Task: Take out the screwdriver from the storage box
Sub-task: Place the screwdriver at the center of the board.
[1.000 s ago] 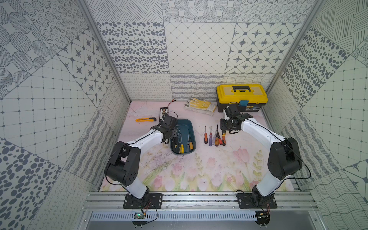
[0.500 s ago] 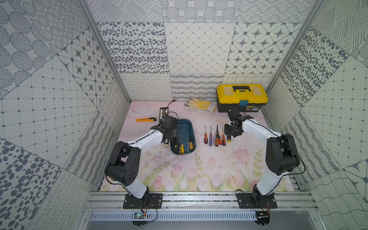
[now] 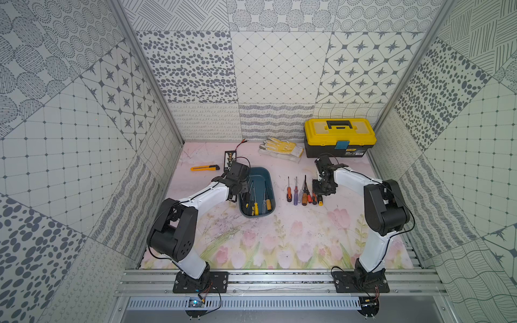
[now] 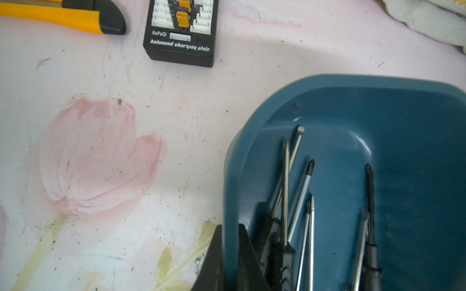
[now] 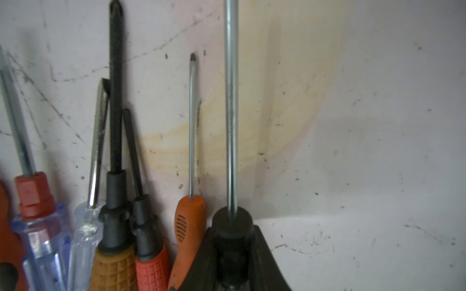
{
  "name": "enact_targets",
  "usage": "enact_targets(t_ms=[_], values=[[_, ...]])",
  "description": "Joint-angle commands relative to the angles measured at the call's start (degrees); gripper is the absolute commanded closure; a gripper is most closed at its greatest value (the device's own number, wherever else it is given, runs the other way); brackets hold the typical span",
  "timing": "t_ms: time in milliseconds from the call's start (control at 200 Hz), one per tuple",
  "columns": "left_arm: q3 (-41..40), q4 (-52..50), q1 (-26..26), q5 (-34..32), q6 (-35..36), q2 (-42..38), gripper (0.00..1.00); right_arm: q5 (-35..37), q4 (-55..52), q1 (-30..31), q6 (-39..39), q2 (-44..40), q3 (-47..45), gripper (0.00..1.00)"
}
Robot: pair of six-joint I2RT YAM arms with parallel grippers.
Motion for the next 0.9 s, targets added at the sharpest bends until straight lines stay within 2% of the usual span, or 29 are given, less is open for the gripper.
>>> enact_targets(t_ms=[0, 465, 640, 896], values=[[0.80, 3.36, 0.17, -0.64, 0.41, -0.20, 1.00, -1.29, 1.21, -0.27, -0.45, 1.10, 1.41, 1.00], [0.92, 3.29, 0.17, -0.64, 0.39, -0.02, 1.00, -1.83, 1.66, -0.23, 0.32, 1.76, 1.20, 1.00], [1.05, 3.27, 0.17, -0.50, 0.39, 0.04, 1.00, -1.05, 1.64, -0.24, 0.78, 2.34, 1.06, 0.86], [0.81, 3.59, 0.24, -0.14, 0.13, 0.09, 1.00, -0.78, 1.61, -0.32, 1.75, 2.28, 0.71, 0.78]])
